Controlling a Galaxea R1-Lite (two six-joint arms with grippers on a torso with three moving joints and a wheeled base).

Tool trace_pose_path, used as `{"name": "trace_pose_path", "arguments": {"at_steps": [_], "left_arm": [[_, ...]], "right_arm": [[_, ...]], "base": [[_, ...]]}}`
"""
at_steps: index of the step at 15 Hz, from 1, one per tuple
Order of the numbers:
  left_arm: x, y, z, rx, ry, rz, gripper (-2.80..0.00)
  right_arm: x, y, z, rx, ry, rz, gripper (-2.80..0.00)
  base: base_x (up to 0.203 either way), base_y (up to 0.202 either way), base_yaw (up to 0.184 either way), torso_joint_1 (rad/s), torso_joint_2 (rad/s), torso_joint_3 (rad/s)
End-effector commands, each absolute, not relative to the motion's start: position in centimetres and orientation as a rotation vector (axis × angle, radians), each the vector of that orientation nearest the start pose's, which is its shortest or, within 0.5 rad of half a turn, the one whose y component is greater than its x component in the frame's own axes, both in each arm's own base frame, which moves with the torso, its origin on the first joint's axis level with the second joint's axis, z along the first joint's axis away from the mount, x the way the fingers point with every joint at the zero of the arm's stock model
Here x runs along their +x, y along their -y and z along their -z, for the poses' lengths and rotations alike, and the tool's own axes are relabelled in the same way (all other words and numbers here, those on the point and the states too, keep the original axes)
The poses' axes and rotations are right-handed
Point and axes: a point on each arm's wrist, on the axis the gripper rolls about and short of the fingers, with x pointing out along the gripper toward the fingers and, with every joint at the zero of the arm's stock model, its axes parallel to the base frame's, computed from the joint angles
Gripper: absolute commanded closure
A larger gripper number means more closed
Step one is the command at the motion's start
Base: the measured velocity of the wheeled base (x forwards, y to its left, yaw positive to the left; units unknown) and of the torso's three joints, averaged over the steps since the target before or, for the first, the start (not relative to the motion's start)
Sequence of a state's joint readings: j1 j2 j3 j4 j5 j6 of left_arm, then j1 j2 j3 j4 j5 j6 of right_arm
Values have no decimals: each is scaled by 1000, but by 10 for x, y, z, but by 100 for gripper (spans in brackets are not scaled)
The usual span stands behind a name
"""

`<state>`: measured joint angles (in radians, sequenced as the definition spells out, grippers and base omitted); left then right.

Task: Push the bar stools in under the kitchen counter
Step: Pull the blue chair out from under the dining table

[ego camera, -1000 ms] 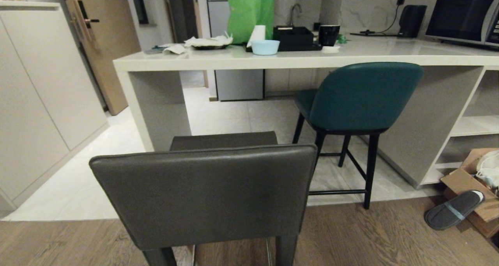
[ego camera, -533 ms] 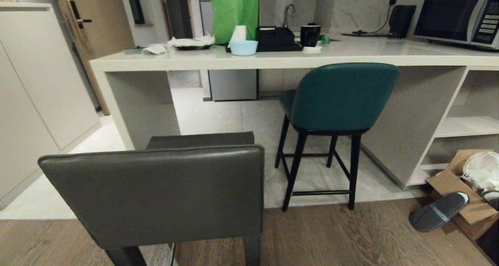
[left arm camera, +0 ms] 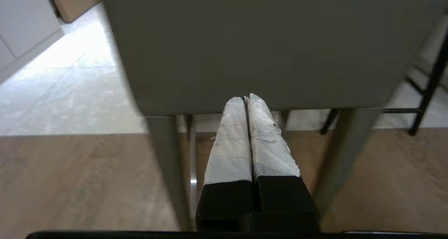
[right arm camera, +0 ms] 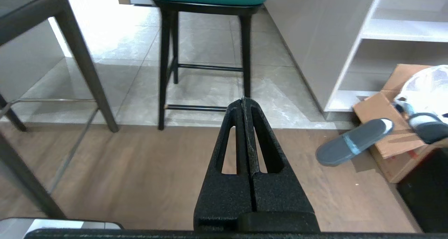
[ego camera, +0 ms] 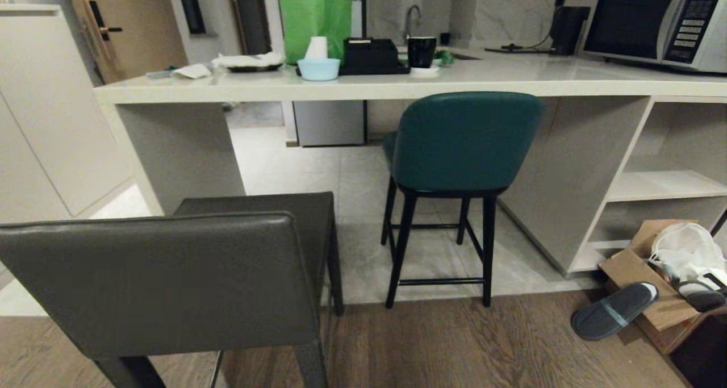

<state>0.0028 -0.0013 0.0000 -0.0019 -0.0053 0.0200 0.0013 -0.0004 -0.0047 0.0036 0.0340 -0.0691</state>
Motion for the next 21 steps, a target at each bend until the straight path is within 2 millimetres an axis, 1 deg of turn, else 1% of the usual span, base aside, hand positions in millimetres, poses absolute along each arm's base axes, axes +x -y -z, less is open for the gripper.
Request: {"name": "trace_pose_path", "arguments": {"at_steps": [1,21], "left_arm": [[-23,0,-75,17,0,0,0],[-22,0,-75,11,-1,1,0]], "right_arm": [[-23,-1,-76,-64,3,-35,0],[-23,-1,-77,-63,7,-34,0]], "base": [[0,-197,2,9,2,10],[0,-195,2,1,4,3]]}}
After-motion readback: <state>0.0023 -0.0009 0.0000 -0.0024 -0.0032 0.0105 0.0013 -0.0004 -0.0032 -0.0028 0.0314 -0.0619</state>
